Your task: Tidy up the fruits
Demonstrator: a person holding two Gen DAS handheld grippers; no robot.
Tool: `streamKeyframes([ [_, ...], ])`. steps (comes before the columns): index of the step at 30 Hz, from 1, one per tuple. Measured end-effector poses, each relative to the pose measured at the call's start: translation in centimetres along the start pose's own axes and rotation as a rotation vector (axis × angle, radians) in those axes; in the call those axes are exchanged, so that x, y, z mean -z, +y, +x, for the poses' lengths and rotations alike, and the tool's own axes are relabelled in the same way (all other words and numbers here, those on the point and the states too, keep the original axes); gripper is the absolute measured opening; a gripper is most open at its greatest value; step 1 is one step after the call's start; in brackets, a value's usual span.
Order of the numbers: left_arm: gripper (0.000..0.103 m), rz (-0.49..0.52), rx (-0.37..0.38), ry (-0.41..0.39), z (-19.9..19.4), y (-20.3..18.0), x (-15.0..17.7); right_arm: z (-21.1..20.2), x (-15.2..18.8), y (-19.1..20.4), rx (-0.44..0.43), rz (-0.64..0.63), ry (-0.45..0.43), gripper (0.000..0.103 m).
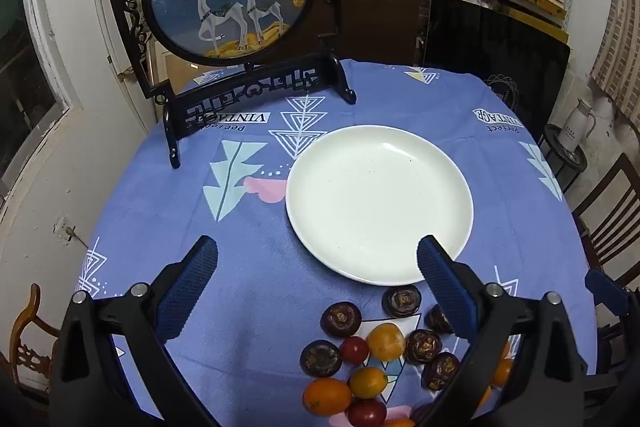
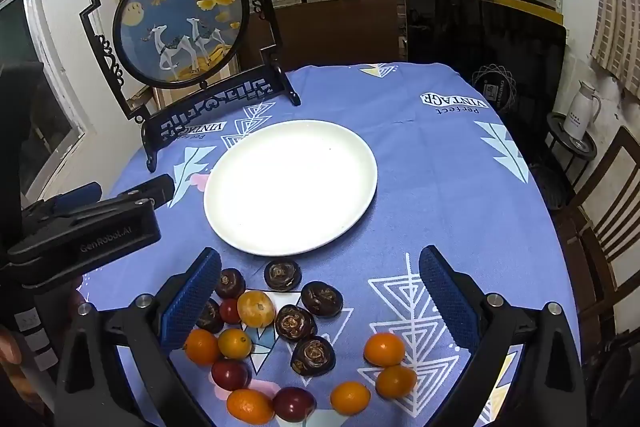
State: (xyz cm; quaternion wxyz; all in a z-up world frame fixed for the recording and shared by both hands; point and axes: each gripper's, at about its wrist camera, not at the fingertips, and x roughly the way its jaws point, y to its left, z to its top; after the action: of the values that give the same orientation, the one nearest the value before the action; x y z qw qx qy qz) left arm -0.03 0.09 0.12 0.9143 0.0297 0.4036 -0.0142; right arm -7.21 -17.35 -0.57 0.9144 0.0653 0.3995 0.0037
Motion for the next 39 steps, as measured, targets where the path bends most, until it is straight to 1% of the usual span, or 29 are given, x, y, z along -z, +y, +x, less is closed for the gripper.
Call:
streamKeyframes([
  [6, 0.098, 0.003, -0.007, -0.007, -0.4, 0.1, 0.2, -0.1, 0.1, 0.0, -0.01, 0.017, 0.007, 0.099],
  [7, 0.098, 0.0, -0.008, -0.004, -0.6, 0.5, 0.7, -0.1, 0.1, 0.0, -0.011, 0.02, 0.008, 0.099],
  [8, 0.098, -0.002, -0.011, 0.004, -0.5, 0.5, 0.5, -0.2, 0.0, 0.0, -0.013, 0.021, 0.009, 0.099],
  [9, 0.098, -0.002, -0.013, 0.008, -0.5, 0.6, 0.5, -0.7, 0.0, 0.4, -0.014, 0.008, 0.005, 0.099],
  [15, 0.098, 0.002, -0.016, 0.012, -0.7, 0.6, 0.8, -0.6, 0.1, 0.2, -0.019, -0.003, 0.003, 0.099],
  [39, 0.098, -0.008, -0.017, 0.033, 0.2, 0.8, 0.9, 0.5, 0.3, 0.1, -0.039, 0.007, 0.034, 0.099],
])
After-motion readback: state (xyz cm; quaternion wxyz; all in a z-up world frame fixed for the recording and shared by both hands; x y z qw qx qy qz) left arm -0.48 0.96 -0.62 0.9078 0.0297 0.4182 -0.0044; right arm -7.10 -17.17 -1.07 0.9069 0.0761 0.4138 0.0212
